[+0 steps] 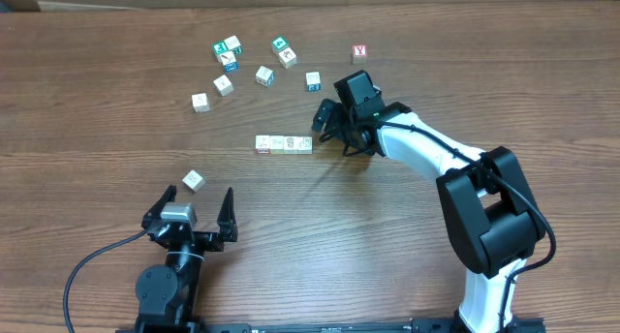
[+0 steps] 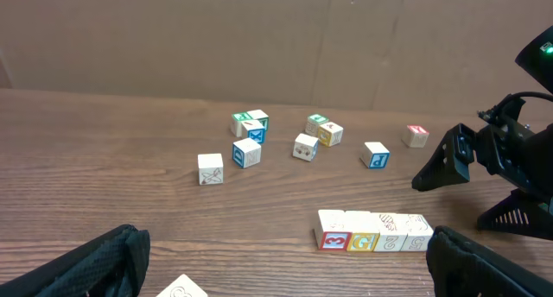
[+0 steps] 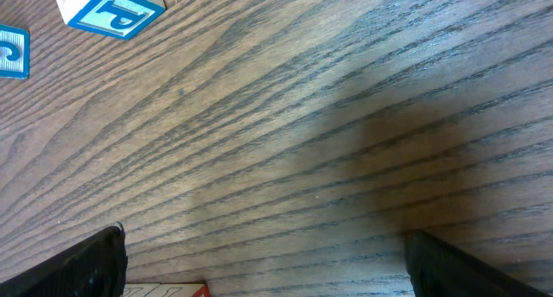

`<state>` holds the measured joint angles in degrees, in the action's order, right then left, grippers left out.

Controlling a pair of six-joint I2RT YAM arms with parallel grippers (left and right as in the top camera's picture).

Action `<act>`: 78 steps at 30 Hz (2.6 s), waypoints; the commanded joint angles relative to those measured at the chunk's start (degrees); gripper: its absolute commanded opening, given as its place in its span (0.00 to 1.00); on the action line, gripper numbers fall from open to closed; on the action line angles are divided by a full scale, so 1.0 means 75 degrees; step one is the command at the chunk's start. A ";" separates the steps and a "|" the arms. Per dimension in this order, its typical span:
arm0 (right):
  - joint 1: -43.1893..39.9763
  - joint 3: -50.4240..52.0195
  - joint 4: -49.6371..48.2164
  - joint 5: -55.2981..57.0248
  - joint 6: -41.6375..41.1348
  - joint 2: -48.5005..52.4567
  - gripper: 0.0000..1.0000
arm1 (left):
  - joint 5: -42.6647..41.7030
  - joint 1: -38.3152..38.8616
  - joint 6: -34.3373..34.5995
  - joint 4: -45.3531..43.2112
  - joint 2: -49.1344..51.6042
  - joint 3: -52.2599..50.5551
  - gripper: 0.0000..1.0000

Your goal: Form a horizontal line

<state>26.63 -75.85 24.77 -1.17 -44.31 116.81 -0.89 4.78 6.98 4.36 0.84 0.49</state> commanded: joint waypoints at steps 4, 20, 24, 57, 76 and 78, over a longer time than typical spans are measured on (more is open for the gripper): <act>-0.0125 0.0405 0.0248 0.0262 -0.0029 0.0498 1.00 | -0.0061 -0.0041 -0.0134 0.0012 -0.0076 -0.0023 1.00; -0.0131 0.0405 -0.0172 0.0516 0.0006 0.0452 1.00 | -0.0061 -0.0041 -0.0134 0.0012 -0.0076 -0.0023 1.00; -0.0131 0.0405 -0.0982 0.0242 0.0973 0.0160 1.00 | -0.0061 -0.0041 -0.0134 0.0012 -0.0076 -0.0023 1.00; -0.0525 0.0408 0.0079 0.1023 0.4776 -0.5015 1.00 | -0.0061 -0.0041 -0.0134 0.0012 -0.0076 -0.0023 1.00; -0.0653 0.0423 0.0117 0.0793 0.5147 -0.5738 1.00 | -0.0058 -0.0041 -0.0134 0.0012 -0.0076 -0.0023 1.00; -0.0685 0.0423 0.0128 0.0723 0.5147 -0.5808 1.00 | -0.0058 -0.0041 -0.0134 0.0012 -0.0076 -0.0023 1.00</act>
<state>22.20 -72.62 25.78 4.78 -6.48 75.09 -0.89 4.78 6.98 4.36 0.86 0.49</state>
